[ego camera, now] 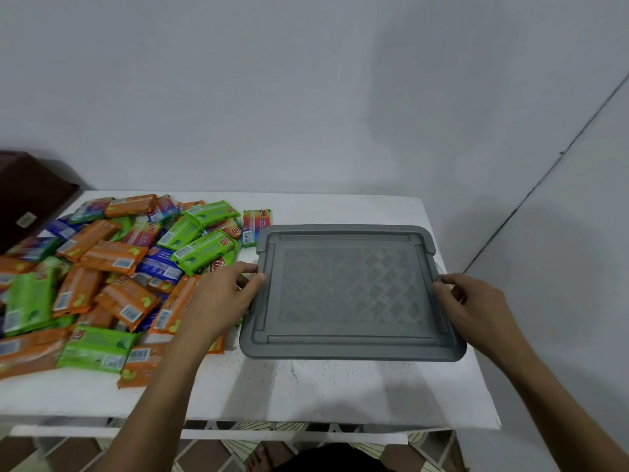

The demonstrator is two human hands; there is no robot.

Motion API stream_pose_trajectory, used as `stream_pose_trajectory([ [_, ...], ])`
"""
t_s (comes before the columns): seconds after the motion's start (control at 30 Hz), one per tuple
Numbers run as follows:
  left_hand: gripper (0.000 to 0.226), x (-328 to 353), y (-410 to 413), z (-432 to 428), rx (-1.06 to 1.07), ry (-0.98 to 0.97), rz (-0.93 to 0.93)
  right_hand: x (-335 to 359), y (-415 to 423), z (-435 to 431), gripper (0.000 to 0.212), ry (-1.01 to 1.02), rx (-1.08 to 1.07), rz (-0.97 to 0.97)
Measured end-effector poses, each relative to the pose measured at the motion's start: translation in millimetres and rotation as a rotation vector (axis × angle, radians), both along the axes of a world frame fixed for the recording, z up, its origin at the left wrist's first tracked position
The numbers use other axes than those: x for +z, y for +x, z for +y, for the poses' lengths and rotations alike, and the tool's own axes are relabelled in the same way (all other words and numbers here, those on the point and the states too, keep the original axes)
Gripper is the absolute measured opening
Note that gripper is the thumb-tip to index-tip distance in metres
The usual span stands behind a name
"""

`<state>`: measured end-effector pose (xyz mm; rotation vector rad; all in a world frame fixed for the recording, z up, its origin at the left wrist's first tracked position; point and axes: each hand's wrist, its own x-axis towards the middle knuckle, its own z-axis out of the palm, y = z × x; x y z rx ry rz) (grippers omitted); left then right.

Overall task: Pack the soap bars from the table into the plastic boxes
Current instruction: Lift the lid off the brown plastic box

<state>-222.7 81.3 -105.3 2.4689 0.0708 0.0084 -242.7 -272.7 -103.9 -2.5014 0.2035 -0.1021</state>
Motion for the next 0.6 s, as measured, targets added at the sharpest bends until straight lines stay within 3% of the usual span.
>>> stream_pose_trajectory([
  [0.2, 0.026, 16.9, -6.9, 4.3, 0.09, -0.395, 0.026, 16.2, -4.6, -4.4, 0.021, 0.146, -0.031, -0.088],
  [0.4, 0.024, 44.9, -12.8, 4.3, 0.118, -0.712, -0.084, 40.0, -5.2, -2.8, 0.019, 0.64, -0.026, -0.161],
  [0.6, 0.033, 65.3, -12.5, 8.1, 0.174, -0.848, -0.207, 64.7, -4.6, 7.7, 0.031, 0.951, 0.019, -0.185],
])
